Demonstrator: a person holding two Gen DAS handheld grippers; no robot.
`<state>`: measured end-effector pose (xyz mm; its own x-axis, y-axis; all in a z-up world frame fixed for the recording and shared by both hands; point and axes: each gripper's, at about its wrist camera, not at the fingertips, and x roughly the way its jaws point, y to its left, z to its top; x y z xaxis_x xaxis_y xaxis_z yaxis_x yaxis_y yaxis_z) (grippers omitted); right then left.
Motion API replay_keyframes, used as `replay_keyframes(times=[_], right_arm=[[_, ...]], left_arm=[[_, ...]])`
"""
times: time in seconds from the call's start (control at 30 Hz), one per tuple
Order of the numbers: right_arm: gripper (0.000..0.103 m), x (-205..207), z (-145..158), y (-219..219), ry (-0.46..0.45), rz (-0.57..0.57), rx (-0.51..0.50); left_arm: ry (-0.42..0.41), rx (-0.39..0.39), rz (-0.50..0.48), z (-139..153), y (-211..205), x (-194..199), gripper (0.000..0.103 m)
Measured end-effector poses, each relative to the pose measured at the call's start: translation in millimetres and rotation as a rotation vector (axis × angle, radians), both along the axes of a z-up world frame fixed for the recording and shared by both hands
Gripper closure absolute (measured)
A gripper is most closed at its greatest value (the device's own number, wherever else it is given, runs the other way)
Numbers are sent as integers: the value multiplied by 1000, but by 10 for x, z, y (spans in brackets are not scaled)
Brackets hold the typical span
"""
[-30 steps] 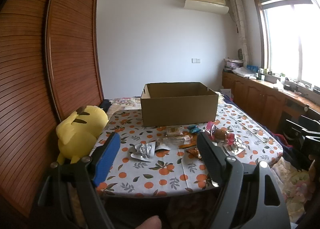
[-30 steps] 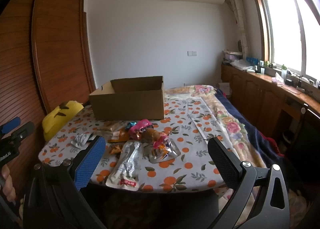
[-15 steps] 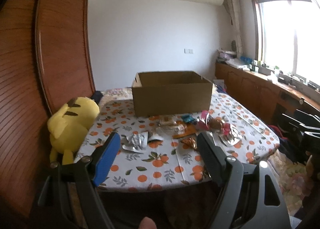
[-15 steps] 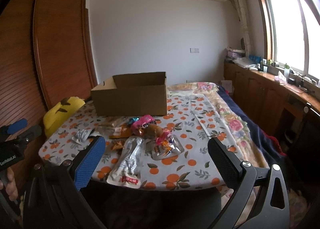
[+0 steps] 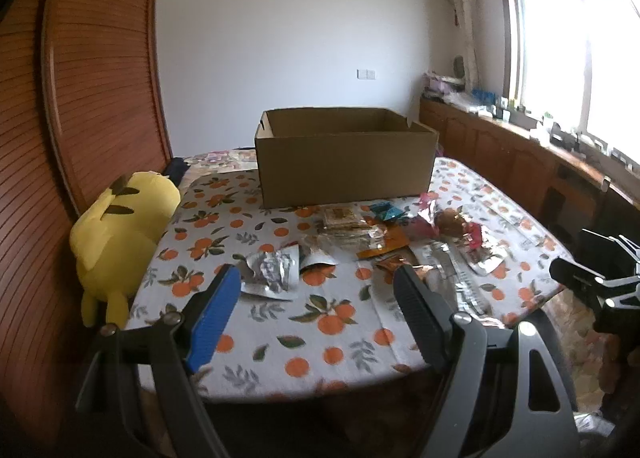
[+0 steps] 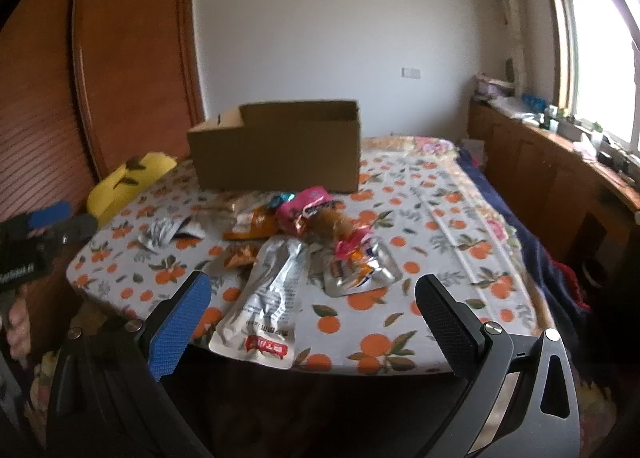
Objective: Organize snacks
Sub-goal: 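Move both tools toward the snacks, left tool over the white foil pouch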
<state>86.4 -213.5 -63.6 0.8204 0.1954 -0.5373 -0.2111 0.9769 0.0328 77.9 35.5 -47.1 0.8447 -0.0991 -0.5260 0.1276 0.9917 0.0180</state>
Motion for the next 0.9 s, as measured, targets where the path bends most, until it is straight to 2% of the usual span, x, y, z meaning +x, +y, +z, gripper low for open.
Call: replay_keyframes(times=[0.17, 0.33, 0.5, 0.73, 0.9], right_arm=[[0, 230, -168, 92, 53, 51, -7], [0, 449, -328, 172, 88, 83, 2], [0, 623, -483, 317, 121, 111, -8], [0, 771, -606, 443, 145, 124, -19], [0, 733, -645, 470, 160, 130, -4]], left_arm=[[21, 79, -22, -92, 107, 307, 24], [86, 20, -18, -236, 306, 642, 24], [185, -55, -15, -453, 440, 994, 24], [251, -18, 3, -648, 395, 1303, 24], [296, -2, 2, -712, 292, 1393, 24]])
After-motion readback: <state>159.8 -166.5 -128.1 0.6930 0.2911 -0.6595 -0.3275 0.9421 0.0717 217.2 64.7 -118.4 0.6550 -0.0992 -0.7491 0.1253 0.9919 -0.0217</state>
